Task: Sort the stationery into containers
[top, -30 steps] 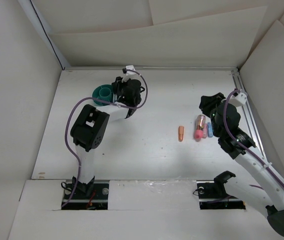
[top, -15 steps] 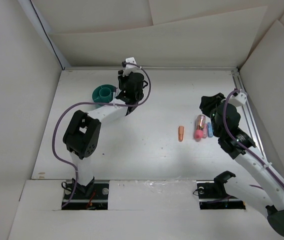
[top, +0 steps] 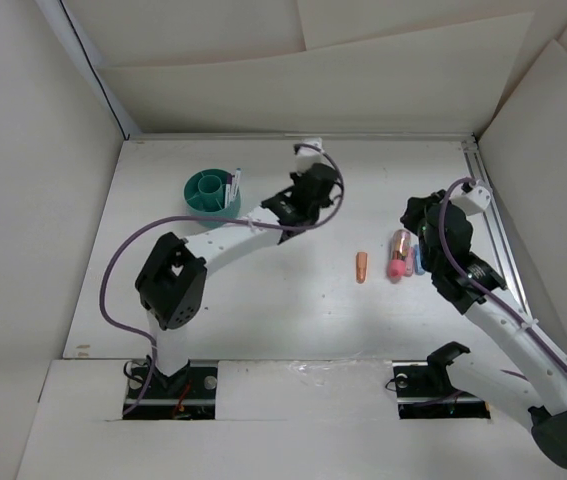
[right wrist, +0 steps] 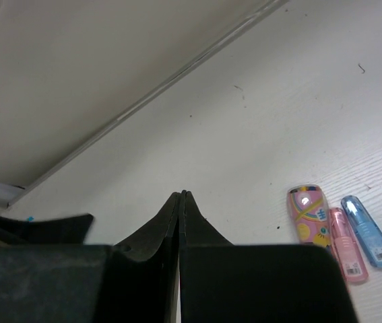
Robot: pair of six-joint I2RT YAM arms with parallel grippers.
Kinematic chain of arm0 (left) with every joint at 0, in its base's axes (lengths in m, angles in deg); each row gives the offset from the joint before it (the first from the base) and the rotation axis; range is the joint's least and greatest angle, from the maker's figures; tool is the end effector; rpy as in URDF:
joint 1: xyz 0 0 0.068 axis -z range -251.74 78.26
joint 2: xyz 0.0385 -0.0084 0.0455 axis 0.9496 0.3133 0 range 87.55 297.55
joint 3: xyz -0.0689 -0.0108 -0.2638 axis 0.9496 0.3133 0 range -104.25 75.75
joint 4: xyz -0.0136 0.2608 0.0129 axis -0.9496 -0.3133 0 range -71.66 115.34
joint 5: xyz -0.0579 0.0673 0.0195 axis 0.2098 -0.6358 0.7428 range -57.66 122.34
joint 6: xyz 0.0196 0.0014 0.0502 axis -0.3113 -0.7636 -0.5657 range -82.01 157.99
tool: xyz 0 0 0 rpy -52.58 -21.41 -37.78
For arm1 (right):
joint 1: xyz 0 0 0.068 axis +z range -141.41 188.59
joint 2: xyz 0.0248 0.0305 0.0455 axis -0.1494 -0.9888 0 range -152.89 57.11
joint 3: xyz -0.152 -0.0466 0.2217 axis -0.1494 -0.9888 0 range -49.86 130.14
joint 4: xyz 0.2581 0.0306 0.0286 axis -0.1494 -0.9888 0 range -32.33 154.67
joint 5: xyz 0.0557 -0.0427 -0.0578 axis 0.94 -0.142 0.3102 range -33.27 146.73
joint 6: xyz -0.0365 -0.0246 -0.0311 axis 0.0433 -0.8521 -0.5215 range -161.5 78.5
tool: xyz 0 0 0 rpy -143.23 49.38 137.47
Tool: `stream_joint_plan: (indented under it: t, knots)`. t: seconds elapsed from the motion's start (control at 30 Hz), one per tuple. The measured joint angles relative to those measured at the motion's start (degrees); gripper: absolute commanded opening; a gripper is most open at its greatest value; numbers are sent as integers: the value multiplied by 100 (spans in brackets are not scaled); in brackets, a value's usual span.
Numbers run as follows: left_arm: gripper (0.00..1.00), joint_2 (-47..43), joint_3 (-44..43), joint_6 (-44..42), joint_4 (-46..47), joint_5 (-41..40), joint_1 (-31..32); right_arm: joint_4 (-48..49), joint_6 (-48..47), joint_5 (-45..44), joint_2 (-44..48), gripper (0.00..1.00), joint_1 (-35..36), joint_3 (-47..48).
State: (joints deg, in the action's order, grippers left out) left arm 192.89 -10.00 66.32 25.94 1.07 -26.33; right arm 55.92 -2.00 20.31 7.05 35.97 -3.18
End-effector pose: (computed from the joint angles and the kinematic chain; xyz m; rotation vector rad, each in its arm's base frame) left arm 0.3218 -0.3001 0.3085 -0.0897 1.8670 -0.3745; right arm 0.1864 0.0727 0.3398 0.6253 1.6339 0.2885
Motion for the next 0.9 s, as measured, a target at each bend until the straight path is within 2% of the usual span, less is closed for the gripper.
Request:
stream_joint_plan:
  t: [0.17,0.2,0.27,0.33,0.43,0.53,0.63,0.7,0.9]
  knots:
    - [0,258,330,348,-240,638,1104,-153,105,-223,44,12,-4,2]
    - [1,286,424,391,-306,741,1252,-168,111,-251,66,17,-11,2]
    - [6,356,546,505,-398,876,1482,-199,138,-310,131,17,-39,2]
    - [17,437,581,595,-479,968,1635,-234,136,-374,184,17,-48,9]
    - [28,588,581,708,-472,1106,1777,-236,144,-413,208,23,-68,9]
    - [31,802,568,756,-481,1255,1832,-240,151,-422,208,33,-68,9]
    - [38,1023,542,758,-501,1342,1827,-245,153,-417,208,40,-68,9]
    - [39,1154,474,758,-520,1375,1823,-245,149,-413,208,43,-68,9]
    - [40,1460,-44,706,-660,1261,1840,-249,149,-376,208,43,-68,9]
